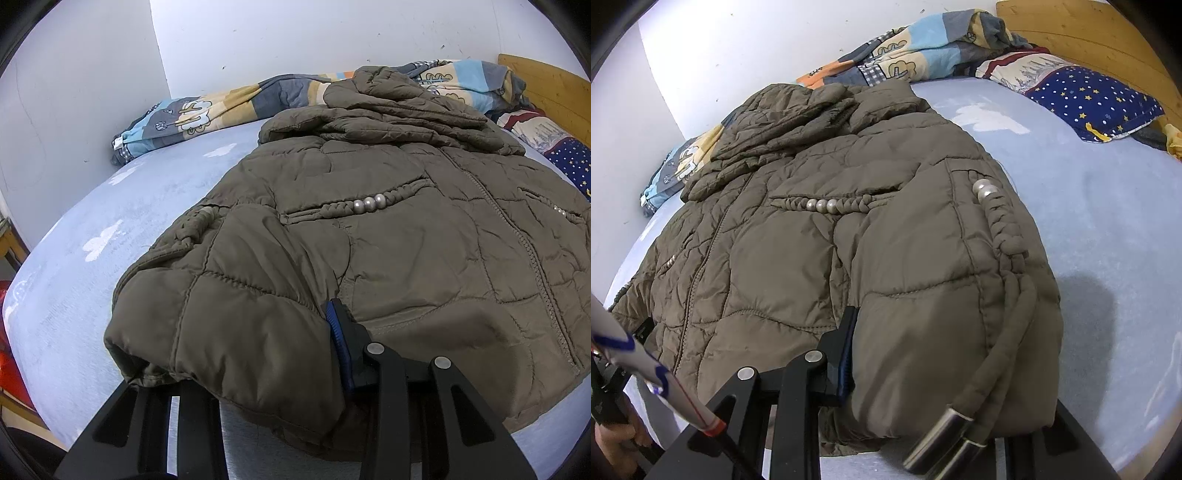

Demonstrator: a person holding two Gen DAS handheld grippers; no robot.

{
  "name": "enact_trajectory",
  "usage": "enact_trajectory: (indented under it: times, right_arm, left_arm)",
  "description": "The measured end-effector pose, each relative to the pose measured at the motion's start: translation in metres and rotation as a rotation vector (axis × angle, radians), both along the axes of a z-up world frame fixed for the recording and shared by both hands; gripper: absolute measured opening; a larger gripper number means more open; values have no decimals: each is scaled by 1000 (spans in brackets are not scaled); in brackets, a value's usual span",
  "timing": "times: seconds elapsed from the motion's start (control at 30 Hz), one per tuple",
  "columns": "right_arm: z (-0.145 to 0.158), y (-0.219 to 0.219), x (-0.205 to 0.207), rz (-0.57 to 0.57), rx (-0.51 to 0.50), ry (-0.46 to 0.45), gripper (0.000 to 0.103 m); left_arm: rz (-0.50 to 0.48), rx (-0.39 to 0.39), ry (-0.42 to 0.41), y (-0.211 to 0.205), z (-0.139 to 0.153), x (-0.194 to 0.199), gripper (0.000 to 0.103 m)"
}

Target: Fold large clothes

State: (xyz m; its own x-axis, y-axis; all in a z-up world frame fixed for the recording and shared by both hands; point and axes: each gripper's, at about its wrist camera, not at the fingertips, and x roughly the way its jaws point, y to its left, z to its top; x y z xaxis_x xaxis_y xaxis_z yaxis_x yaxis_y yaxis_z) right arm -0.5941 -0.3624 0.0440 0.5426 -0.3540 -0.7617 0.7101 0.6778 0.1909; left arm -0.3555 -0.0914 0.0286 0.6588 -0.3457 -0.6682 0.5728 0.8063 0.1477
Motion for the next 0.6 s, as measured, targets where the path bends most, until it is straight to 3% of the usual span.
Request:
enact_trajectory:
  times: [0.23,0.6]
  right_arm:
    - [6,7,1,14,-53,-9,23]
    - [21,12,-6,6,-72,-53,21]
  left_arm:
    - [-3,4,-5,0,1,-1,35]
    - [-26,16,-44,3,8,-10,28]
